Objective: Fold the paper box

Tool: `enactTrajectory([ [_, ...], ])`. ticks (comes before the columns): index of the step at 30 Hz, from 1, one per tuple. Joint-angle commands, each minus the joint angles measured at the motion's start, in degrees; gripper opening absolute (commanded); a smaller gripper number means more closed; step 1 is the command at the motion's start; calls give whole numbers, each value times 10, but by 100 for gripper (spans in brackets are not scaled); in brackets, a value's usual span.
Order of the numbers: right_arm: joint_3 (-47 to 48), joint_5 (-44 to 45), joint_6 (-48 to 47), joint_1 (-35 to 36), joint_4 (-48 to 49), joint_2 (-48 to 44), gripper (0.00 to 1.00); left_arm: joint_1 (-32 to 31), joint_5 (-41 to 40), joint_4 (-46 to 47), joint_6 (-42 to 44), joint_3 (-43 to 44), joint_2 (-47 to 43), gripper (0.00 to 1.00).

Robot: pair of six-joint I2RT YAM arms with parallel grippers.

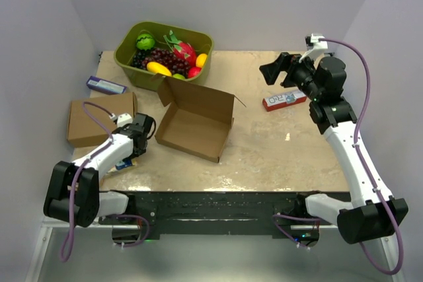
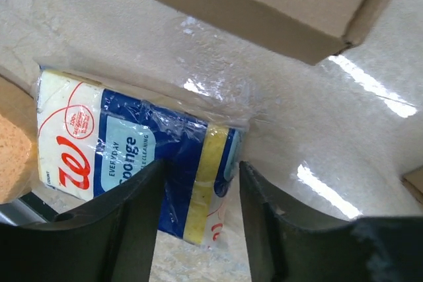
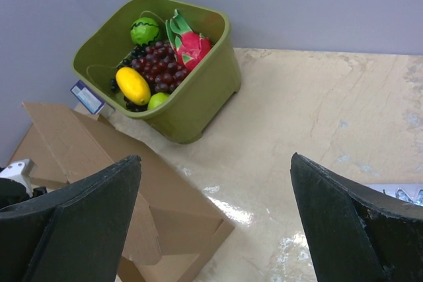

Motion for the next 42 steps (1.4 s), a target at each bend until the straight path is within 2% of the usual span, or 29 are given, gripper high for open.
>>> enactTrajectory([
  [1,20,9,-9,-2,7,-9,99,11,30,56,-25,-26,25,40],
  [3,20,7,-9,-2,8,-10,99,11,39,64,-33,-36,16,28],
  [5,17,8,-7,-2,9,-13,99,11,39,72,-40,-46,-1,24],
  [10,10,18,-8,-2,14,-16,99,10,73,68,-48,-66,-47,3],
  [12,6,14,-5,-2,19,-15,99,11,72,63,-50,-64,-86,0],
  [15,4,16,-4,-2,20,-16,99,11,67,49,-41,-38,-139,0],
  [23,1,29,-4,-2,23,-9,99,11,62,62,80,19,-276,0],
  [28,6,36,-10,-3,18,5,99,10,94,66,195,55,-290,0],
  [32,8,47,-14,-3,12,11,99,9,154,72,209,83,-288,0],
  [35,9,45,-11,-2,14,18,99,-1,194,59,199,111,-254,0],
  [38,9,44,-9,-3,11,23,99,-48,198,62,179,131,-226,0],
  [39,6,46,-6,-3,9,22,99,-90,178,62,173,137,-219,0],
  [42,6,47,-4,-2,10,21,99,-154,169,69,140,158,-183,0],
])
